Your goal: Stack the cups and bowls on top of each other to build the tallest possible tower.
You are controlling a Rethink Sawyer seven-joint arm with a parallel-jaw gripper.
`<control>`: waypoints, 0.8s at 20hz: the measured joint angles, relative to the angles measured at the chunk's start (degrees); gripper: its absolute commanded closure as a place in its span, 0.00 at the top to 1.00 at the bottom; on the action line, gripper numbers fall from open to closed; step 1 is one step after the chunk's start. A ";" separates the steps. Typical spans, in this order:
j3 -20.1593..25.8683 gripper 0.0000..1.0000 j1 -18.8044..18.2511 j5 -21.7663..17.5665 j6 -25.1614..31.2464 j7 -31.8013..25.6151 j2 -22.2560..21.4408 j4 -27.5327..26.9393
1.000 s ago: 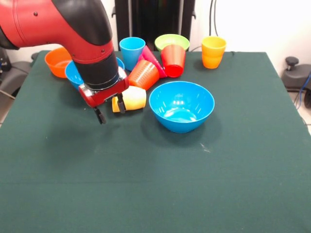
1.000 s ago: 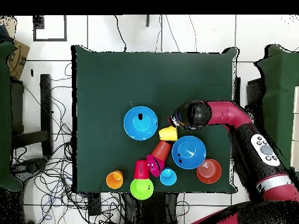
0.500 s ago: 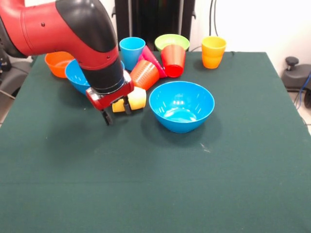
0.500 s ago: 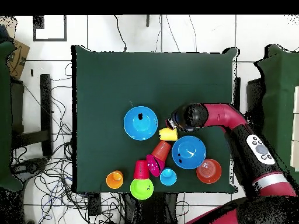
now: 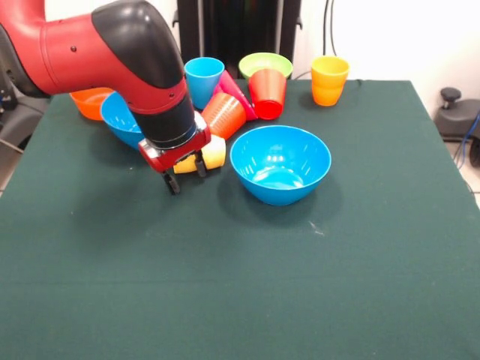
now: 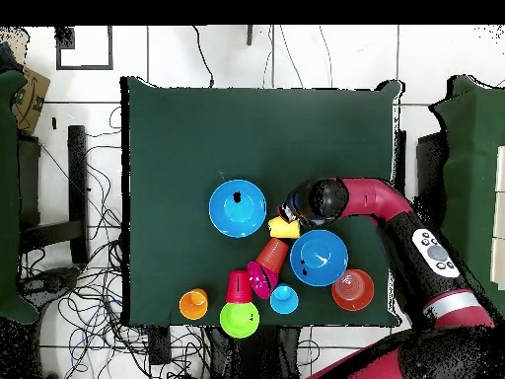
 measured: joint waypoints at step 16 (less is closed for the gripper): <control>-4.00 1.00 3.99 -1.33 -3.90 0.01 -2.98 0.02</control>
